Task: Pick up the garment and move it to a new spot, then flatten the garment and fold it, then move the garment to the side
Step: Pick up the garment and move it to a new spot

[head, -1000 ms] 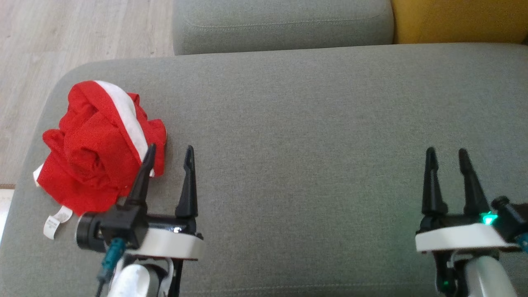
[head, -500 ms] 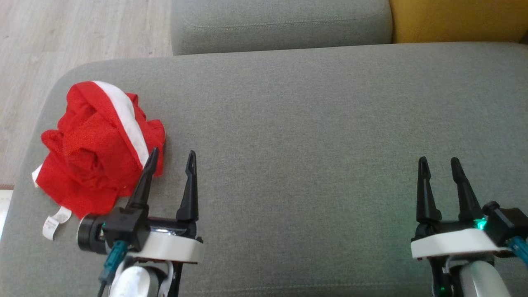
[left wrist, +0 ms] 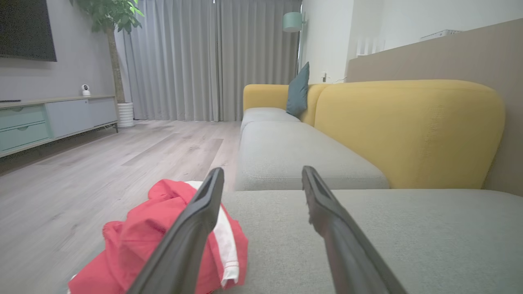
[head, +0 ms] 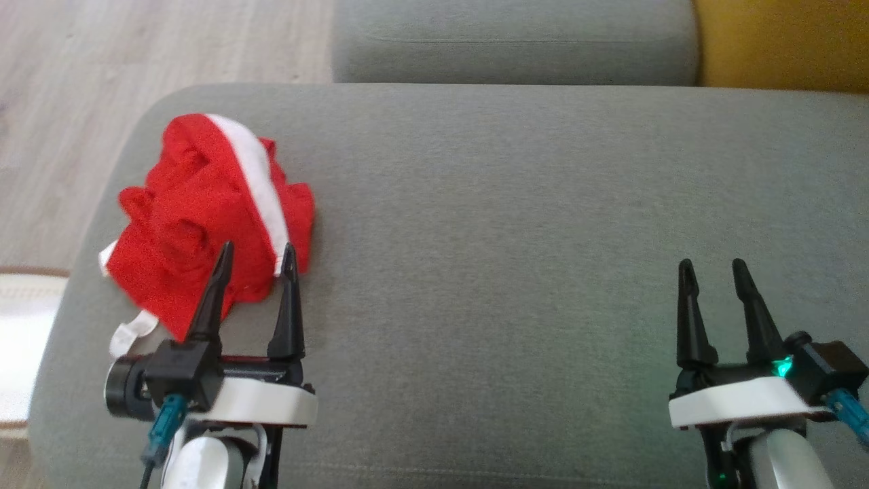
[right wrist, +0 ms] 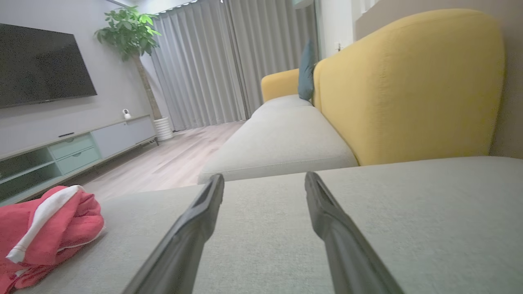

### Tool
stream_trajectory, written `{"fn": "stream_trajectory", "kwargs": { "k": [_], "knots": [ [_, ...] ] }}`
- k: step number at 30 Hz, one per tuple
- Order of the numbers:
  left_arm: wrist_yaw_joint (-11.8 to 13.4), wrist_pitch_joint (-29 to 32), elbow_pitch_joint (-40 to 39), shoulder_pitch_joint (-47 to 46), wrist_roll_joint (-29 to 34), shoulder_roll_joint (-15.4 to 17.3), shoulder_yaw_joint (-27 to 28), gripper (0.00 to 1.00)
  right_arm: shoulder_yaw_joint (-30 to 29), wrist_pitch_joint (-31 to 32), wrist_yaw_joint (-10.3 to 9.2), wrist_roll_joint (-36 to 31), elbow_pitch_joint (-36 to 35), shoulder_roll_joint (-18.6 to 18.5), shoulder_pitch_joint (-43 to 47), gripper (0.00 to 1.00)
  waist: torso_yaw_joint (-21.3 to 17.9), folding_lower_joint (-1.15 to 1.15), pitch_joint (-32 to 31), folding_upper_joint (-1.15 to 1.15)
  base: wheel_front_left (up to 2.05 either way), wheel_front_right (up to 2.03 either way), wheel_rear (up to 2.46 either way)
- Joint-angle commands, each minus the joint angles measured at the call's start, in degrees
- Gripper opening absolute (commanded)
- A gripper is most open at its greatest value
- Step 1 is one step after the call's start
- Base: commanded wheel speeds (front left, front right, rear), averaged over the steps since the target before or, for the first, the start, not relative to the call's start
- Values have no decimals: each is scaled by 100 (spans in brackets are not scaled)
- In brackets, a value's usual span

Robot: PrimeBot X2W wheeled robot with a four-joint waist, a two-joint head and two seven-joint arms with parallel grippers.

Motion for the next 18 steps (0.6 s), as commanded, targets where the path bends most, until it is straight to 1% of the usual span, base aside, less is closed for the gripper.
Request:
{"fn": "stream_trajectory", "kwargs": {
  "k": [1, 18],
  "knots": [
    [27, -51, -180, -154, 6, -19, 239, 100, 189, -61, 24, -13, -211, -50, -191, 100, 206, 0, 17, 0, 0, 0, 0],
    [-20, -51, -182, -68, -43, -22, 601, 100, 522, -61, 24, 69, -150, -50, -15, 100, 1626, 0, -16, 0, 0, 0, 0]
  ]
}}
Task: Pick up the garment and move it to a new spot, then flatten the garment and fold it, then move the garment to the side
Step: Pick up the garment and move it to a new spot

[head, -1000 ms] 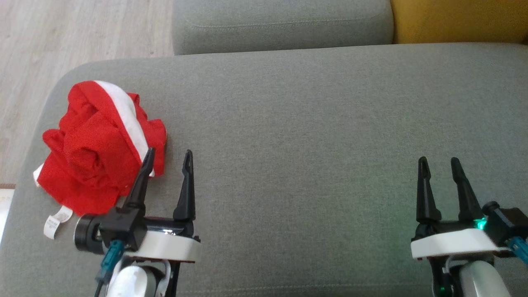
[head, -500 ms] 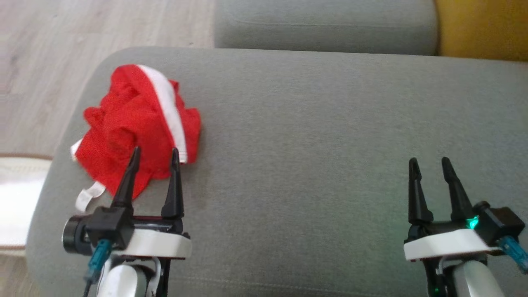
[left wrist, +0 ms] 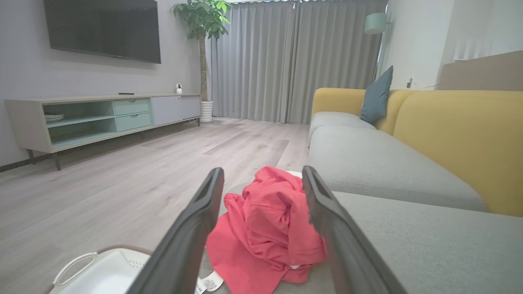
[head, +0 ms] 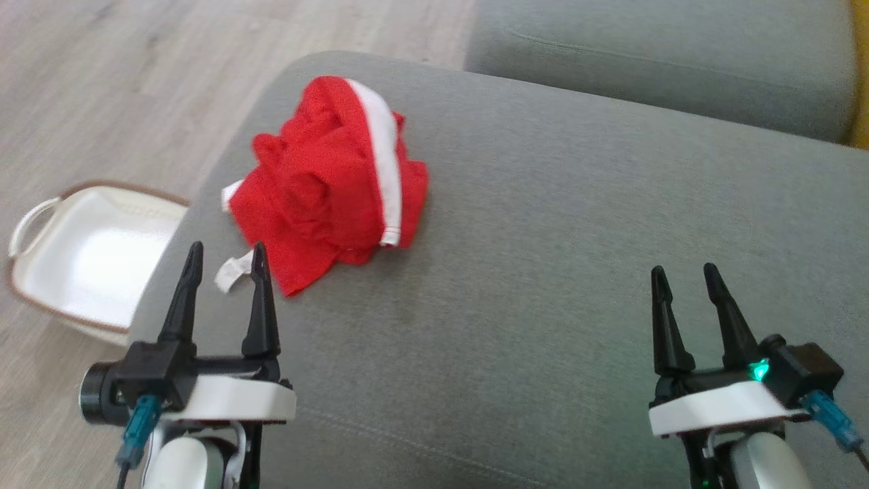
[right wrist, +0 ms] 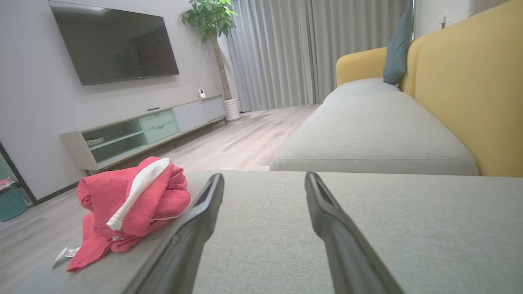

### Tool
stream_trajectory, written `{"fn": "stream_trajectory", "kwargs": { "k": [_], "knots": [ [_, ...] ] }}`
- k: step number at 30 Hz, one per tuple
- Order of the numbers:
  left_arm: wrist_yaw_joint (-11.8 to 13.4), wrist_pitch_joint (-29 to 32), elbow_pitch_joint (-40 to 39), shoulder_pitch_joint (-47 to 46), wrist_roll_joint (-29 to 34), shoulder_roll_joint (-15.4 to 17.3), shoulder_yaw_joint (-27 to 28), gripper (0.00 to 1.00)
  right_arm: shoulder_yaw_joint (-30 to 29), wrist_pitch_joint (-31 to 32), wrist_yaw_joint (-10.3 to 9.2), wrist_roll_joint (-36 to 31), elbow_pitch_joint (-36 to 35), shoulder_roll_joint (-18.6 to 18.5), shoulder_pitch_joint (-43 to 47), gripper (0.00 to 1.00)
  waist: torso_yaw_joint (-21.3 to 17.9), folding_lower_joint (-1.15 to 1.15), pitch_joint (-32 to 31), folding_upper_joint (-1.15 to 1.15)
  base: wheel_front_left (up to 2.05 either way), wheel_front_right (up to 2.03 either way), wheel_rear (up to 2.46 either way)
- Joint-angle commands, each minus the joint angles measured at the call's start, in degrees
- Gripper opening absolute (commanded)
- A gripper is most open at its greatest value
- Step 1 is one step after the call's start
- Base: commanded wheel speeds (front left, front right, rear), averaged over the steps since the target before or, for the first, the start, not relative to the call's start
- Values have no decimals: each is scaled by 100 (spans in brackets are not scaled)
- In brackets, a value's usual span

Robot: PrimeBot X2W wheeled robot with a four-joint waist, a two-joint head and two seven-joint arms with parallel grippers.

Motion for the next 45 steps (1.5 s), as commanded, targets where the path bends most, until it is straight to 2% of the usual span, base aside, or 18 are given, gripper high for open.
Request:
{"fn": "stream_trajectory", "kwargs": {
  "k": [1, 6, 12, 21, 28, 33, 36, 39, 40, 42, 45],
  "knots": [
    [-23, -45, -171, -92, -37, -8, 219, 100, 162, -61, 24, 73, -148, -49, -14, 100, 300, 0, -74, 0, 0, 0, 0],
    [-57, -45, -188, -2, -21, -8, 286, 100, 267, -61, 24, 176, -104, -49, 115, 100, 675, 0, -187, 0, 0, 0, 0],
    [-47, -45, -167, 144, -63, -8, 437, 100, 321, -61, 24, 203, -121, -49, 184, 100, 766, 0, -228, 0, 0, 0, 0],
    [-167, -45, -142, -31, -194, -8, 812, 100, 147, -61, 24, 74, -205, -49, 43, 100, 523, 0, 55, 0, 0, 0, 0],
    [-649, -45, -41, -702, -163, 189, 1148, 100, -409, -61, 24, -213, -428, -49, -355, 100, 172, 0, 731, 0, 0, 0, 0],
    [-964, -45, 437, -1547, -262, 545, 1284, 100, -905, -61, 24, -431, -654, -49, -680, 100, -75, 0, 1323, 0, 0, 0, 0],
    [-1105, 164, 1025, -2269, -622, 795, 1231, 100, -1135, -61, 24, -560, -780, -49, -860, 100, -204, 0, 1654, 0, 0, 0, 0],
    [-1174, 842, 1630, -3111, -939, 1184, 978, 100, -1302, -61, 24, -645, -881, -49, -1020, 100, -341, 0, 1961, 0, 0, 0, 0],
    [-1189, 1344, 1981, -3656, -1185, 1461, 669, 100, -1365, -61, 24, -679, -925, -49, -1110, 100, -432, 0, 2145, 0, 0, 0, 0],
    [-1192, 1804, 2295, -4144, -1416, 1803, 226, 100, -1368, -61, 24, -694, -968, -49, -1185, 100, -530, 0, 2313, 0, 0, 0, 0],
    [-1193, 2417, 2784, -4800, -2000, 2133, -236, 100, -1329, -61, 24, -689, -1024, -49, -1263, 100, -665, 0, 2525, 0, 0, 0, 0]
  ]
}}
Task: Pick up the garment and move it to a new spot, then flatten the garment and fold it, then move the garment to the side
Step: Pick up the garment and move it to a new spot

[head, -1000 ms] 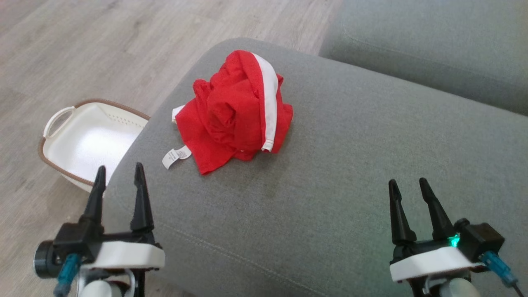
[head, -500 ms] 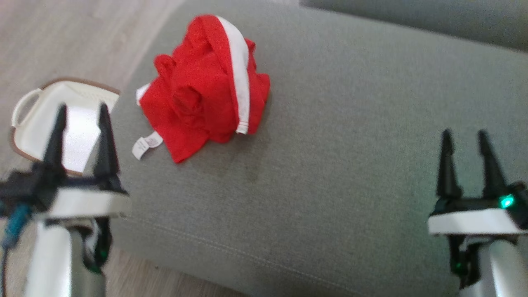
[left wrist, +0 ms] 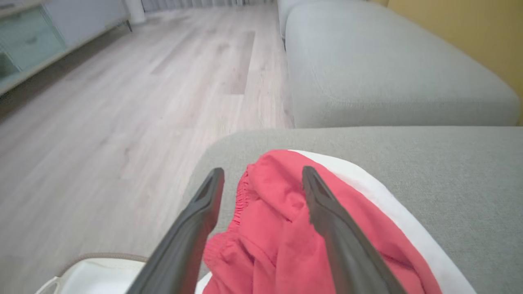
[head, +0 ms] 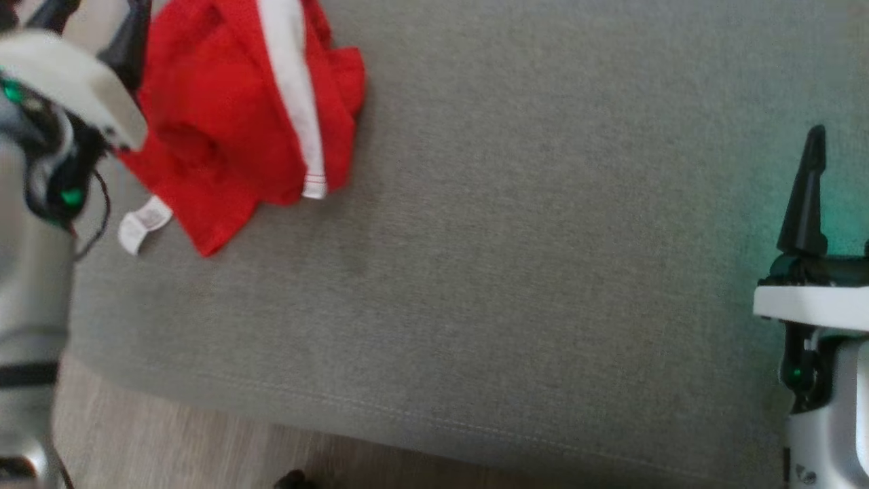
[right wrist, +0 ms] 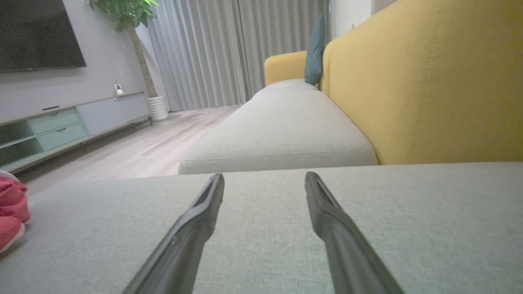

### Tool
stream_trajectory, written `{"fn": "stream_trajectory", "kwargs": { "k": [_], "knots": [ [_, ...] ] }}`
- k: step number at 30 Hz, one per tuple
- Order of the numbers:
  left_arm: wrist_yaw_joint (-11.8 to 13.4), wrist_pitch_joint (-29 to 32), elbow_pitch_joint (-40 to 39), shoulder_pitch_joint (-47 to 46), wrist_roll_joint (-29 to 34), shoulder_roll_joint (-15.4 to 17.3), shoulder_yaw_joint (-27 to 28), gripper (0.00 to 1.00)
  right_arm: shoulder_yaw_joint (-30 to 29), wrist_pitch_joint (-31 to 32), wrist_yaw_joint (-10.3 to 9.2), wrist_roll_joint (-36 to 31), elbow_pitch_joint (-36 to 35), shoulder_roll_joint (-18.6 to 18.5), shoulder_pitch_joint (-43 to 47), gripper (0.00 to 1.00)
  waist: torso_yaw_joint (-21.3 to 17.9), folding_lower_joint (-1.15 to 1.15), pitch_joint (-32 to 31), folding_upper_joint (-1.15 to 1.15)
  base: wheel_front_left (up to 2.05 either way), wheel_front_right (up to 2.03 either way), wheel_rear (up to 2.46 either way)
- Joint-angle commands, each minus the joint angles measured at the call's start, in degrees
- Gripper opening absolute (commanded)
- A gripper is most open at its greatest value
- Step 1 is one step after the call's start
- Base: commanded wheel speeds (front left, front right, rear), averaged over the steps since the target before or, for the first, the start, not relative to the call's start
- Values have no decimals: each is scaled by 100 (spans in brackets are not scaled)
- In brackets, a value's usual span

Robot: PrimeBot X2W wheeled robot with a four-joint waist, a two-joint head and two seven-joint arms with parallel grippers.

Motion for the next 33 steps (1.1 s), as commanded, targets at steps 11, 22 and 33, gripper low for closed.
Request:
{"fn": "stream_trajectory", "kwargs": {
  "k": [11, 22, 33],
  "knots": [
    [9, 725, 1442, -1644, -983, 965, -798, 100, 373, -54, 24, 154, -333, -36, -273, 100, -724, -2, 736, 0, 0, 0, 0],
    [8, 428, 2383, -2170, -1253, 1039, -1161, 0, 395, -54, 24, 288, -355, -36, -284, 100, -957, -2, 745, 0, 0, 0, 0],
    [8, -1277, 2529, -2505, -1204, 1070, -1115, 0, 433, -54, 24, 477, -162, -36, -201, 100, -920, -2, 67, 0, 0, 0, 0]
  ]
}}
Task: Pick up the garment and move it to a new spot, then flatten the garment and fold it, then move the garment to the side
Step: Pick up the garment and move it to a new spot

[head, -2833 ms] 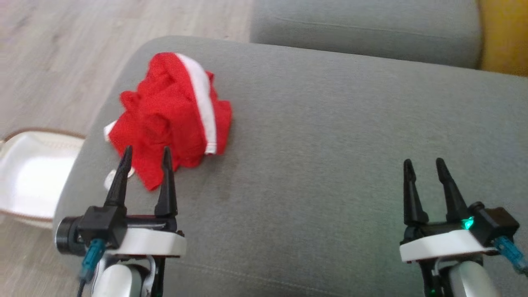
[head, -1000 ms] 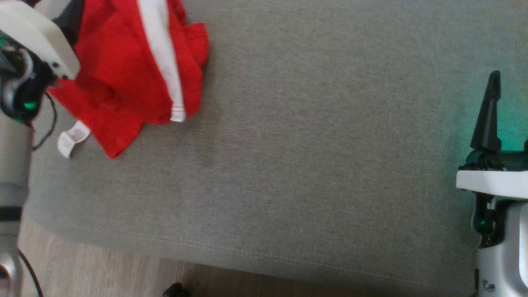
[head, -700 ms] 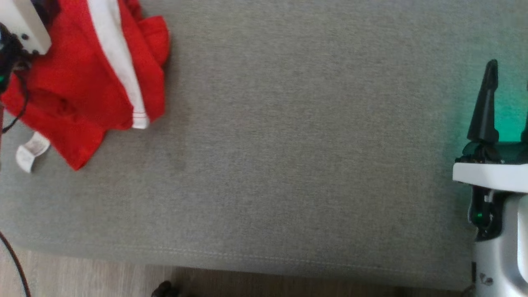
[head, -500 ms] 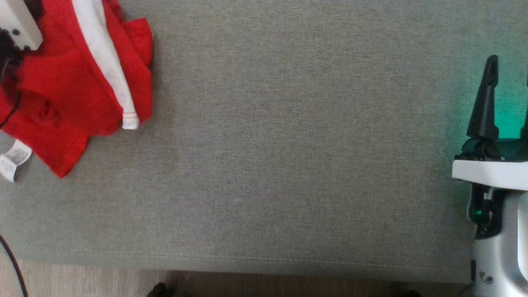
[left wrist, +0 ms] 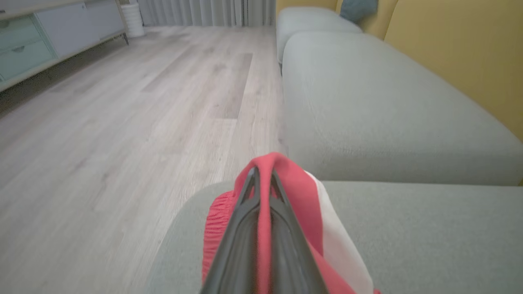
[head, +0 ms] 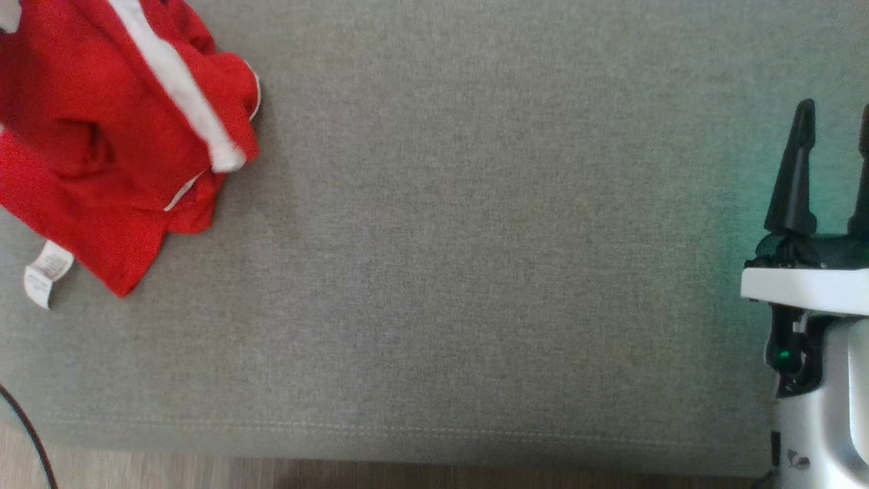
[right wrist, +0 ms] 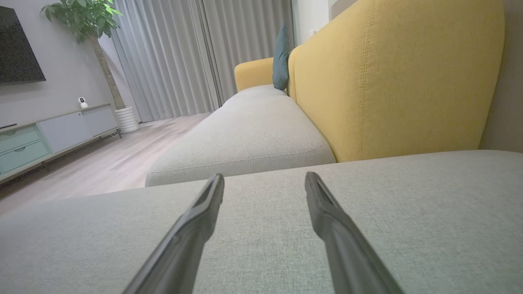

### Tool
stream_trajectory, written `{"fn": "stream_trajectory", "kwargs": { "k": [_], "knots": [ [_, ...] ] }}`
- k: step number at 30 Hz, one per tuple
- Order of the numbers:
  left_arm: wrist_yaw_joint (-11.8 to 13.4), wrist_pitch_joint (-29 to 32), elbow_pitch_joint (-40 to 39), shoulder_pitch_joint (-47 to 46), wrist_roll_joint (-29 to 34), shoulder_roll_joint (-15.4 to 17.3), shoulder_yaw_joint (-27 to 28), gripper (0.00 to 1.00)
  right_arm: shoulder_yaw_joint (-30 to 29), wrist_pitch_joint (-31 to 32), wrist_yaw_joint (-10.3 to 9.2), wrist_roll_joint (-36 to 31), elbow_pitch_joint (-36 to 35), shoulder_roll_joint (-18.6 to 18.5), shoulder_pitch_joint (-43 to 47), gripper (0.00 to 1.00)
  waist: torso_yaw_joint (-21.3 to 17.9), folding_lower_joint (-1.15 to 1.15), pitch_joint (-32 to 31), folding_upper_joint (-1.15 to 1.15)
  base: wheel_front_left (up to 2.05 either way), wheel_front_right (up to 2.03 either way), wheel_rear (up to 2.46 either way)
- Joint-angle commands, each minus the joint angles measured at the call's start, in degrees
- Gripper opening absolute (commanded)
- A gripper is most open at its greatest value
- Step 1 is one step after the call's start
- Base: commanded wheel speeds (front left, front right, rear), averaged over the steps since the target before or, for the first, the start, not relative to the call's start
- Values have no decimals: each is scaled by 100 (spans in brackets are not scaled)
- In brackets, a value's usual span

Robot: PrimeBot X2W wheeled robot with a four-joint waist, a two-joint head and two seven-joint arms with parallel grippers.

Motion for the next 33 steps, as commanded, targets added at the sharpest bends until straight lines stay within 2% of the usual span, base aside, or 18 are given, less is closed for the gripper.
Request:
{"fn": "stream_trajectory", "kwargs": {
  "k": [1, 6, 13, 20, 25, 28, 33],
  "knots": [
    [27, -259, -195, -298, 64, 427, 187, 0, 148, -37, 24, 82, -129, -31, 91, 100, 34, 0, -279, 0, 0, 0, 0],
    [134, -854, -571, -232, 194, 426, 182, 0, 201, -37, 24, 210, -1, -31, 243, 100, 74, 0, -743, 0, 0, 0, 0],
    [256, -1022, -1688, 159, 218, 317, 137, 0, 350, -37, 24, 382, 112, -31, 414, 100, -43, 0, -1324, 0, 0, 0, 0],
    [506, -591, -3286, 676, 118, 135, -61, 0, 573, -37, 24, 509, 41, -31, 490, 100, -453, 0, -1580, 0, 0, 0, 0],
    [716, -213, -4395, 910, 32, -117, -276, 0, 599, -37, 24, 613, -37, -31, 540, 100, -852, 0, -1646, 0, 0, 0, 0],
    [804, -73, -4719, 979, 28, -232, -392, 0, 601, -37, 24, 645, -71, -31, 550, 100, -1021, 0, -1650, 0, 0, 0, 0],
    [1128, 128, -5099, 1097, 66, -519, -579, 0, 569, -37, 24, 737, -173, -31, 506, 100, -1417, 0, -1550, 0, 0, 0, 0]
  ]
}}
